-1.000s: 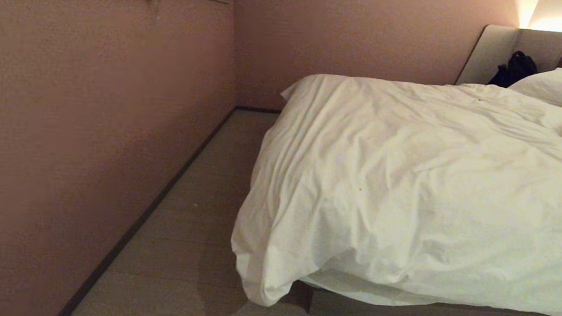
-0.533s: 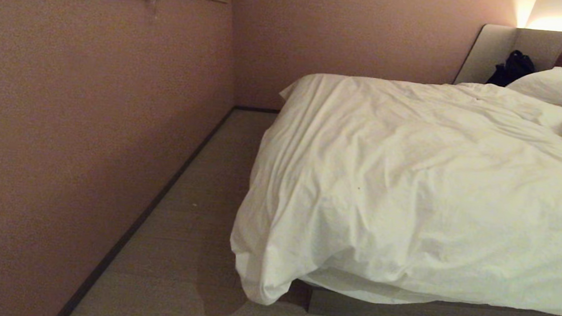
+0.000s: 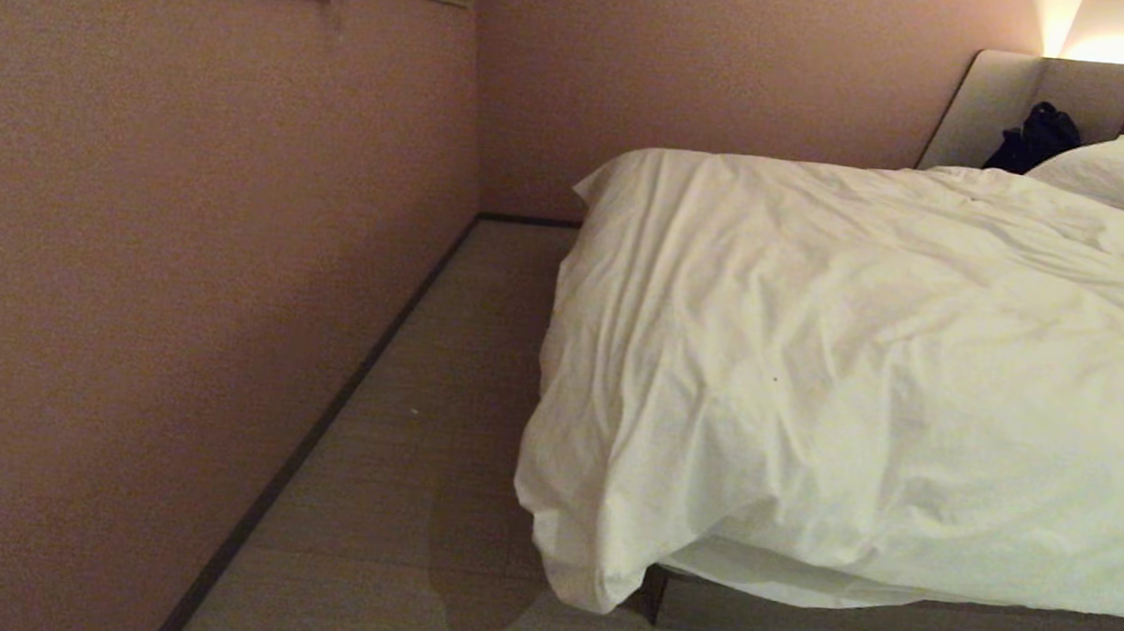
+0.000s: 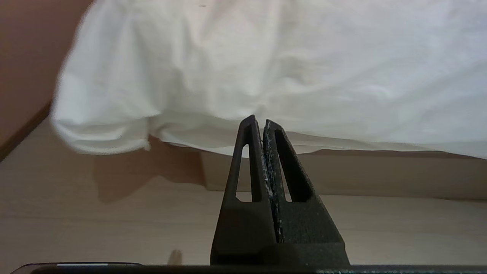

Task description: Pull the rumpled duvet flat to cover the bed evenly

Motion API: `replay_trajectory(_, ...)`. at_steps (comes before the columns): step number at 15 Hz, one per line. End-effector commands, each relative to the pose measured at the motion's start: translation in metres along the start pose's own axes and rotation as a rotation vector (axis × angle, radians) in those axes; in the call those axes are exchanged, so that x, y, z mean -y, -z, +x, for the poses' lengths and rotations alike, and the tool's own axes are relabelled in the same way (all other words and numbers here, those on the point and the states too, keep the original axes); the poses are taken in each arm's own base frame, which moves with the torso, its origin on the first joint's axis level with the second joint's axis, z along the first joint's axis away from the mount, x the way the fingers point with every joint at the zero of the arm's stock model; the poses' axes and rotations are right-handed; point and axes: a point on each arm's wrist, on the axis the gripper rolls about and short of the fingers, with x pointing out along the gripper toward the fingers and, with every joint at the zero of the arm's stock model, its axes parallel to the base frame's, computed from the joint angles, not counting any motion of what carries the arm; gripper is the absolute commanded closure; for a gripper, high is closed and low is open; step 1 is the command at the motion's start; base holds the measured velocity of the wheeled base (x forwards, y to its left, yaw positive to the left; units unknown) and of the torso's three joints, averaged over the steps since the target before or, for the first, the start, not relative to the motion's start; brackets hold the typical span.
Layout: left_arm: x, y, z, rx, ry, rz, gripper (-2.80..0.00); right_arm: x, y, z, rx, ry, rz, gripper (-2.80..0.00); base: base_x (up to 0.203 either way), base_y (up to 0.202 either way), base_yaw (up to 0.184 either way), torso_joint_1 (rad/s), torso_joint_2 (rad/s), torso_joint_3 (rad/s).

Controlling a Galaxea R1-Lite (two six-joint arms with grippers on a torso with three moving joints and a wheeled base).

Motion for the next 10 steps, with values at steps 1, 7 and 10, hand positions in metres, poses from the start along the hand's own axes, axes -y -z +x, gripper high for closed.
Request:
replay_trajectory(1,0.0,-0.0002,0.0,-0.001,-0.001,-0.002,0.0,0.0,0.0,0.0,0.0,0.0,0.0,0.0,0.0,0.198,-0.003,0.002,0.0,0.005)
replay_trajectory(7,-0.0001,0.0002,0.0002,-0.003,-0.004,-0.001,0.0,0.0,0.0,0.0,0.0,0.0,0.0,0.0,0.0,0.123,0.0,0.001,0.0,0.001)
replay_trajectory(10,0.0,0.0,0.0002,-0.001,-0.001,-0.006,0.0,0.0,0.0,0.0,0.0,0.002,0.0,0.0,0.0,0.0,0.0,0.0,0.0,0.0)
